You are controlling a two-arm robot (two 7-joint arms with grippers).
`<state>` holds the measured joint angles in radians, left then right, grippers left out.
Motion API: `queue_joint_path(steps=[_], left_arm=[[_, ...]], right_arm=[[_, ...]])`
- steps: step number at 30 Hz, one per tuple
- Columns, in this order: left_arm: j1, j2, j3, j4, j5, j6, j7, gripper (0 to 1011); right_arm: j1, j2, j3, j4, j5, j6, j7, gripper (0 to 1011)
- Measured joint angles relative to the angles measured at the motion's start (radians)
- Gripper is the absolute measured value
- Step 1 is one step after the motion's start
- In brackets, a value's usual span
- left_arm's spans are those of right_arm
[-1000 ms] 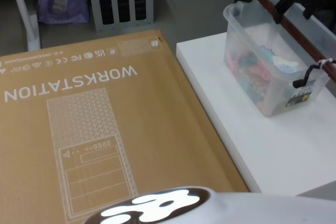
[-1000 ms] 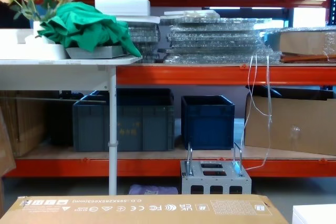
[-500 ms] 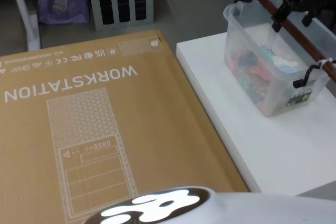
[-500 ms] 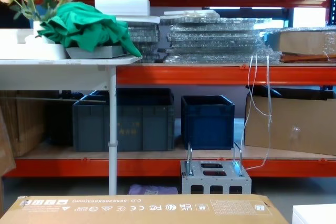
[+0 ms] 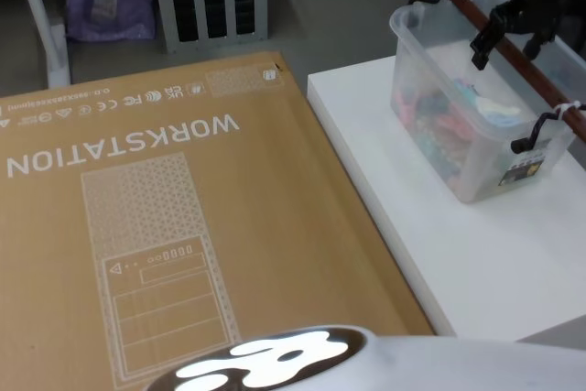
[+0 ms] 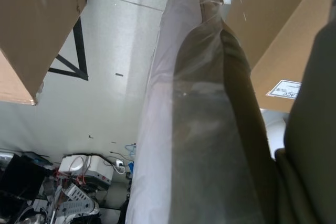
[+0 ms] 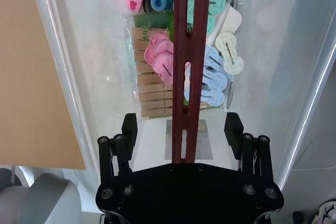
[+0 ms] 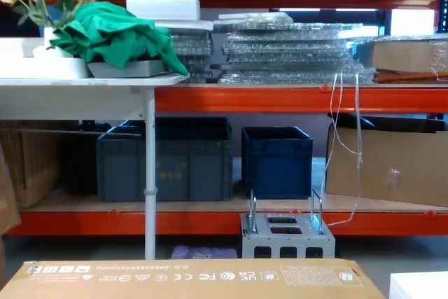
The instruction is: Use one hand to grasp the basket and place it at the designated location.
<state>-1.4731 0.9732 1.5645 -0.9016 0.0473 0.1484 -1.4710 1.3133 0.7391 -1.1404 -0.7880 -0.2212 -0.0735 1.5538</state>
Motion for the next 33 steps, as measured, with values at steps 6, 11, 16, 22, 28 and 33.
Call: queue_joint_path(steps=[6,11,16,22,28,33], left_arm=[[0.000,0.000,0.000,0.000,0.000,0.000,0.000,0],[0.000,0.000,0.000,0.000,0.000,0.000,0.000,0],[0.000,0.000,0.000,0.000,0.000,0.000,0.000,0],[0.000,0.000,0.000,0.000,0.000,0.000,0.000,0],[0.000,0.000,0.000,0.000,0.000,0.000,0.000,0],[0.000,0.000,0.000,0.000,0.000,0.000,0.000,0]], right_arm=[[0.002,-0.007,-0.004,0.012,0.001,-0.004,0.001,1000],[0.002,-0.010,-0.006,0.015,0.003,-0.005,0.001,1000],[0.002,-0.014,-0.009,0.022,0.003,-0.006,0.000,978],[-0.002,-0.005,-0.007,0.008,0.003,-0.003,-0.012,834],[-0.004,-0.003,-0.004,0.007,0.003,-0.001,-0.017,659],[-0.001,-0.012,-0.004,0.026,0.002,-0.005,-0.017,516]])
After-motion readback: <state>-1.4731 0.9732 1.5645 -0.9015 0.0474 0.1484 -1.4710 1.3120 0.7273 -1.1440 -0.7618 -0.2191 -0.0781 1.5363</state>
